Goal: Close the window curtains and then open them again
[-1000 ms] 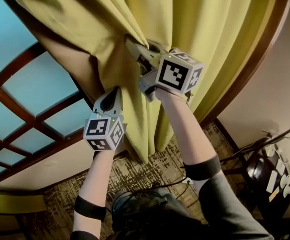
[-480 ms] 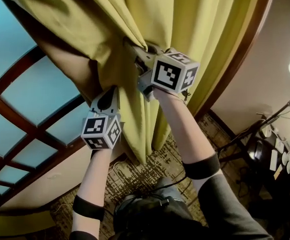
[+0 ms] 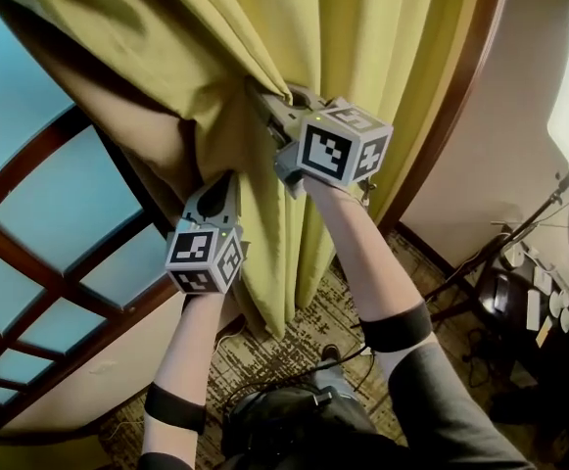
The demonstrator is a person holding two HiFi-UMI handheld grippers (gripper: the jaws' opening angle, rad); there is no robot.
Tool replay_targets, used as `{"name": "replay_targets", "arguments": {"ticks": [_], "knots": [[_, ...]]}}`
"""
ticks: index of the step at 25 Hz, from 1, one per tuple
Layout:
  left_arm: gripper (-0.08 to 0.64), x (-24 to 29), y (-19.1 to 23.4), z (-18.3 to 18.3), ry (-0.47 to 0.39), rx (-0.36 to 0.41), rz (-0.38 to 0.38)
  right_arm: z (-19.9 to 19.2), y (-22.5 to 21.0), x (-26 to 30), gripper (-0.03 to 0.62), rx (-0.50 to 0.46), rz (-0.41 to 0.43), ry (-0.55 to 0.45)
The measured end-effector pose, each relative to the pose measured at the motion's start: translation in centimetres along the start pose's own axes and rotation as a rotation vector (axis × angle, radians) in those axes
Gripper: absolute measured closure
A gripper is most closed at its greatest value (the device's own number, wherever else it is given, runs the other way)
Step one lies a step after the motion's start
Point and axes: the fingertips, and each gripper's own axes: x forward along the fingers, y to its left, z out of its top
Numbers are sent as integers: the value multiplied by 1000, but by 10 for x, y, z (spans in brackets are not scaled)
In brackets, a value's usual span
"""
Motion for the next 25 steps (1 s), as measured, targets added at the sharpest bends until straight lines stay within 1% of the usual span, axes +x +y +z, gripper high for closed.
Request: {"name": "replay_targets", "arguments": {"ticks": [3,5,6,9,10,13,17,20,25], "knots": [[557,19,-11,3,2,23,-20,19,-21,-6,554,-2,-6,-29],[557,36,-22,4,2,36,-19,31,-46,-16,555,14,-24,-42],[557,44,-28,4,2,40,-19,31,-64,-23,555,38,-42,-46],[557,67,-44,3,12,39,-42,15,-126,-51,557,150,-125,-57],[557,75,-48,1,16,35,-50,8,-144,-60,557,173,-155,-53],[557,102,-64,-9,28,30,-71,-2,-180,-87,554,183,-206,-45],[557,134,-97,-15,46,36,-113,22,-210,-105,551,149,-213,-82],[557,150,-117,-11,55,38,-136,39,-223,-109,549,123,-204,-80],[557,169,-117,-17,46,33,-103,36,-227,-104,549,111,-152,-47]]}}
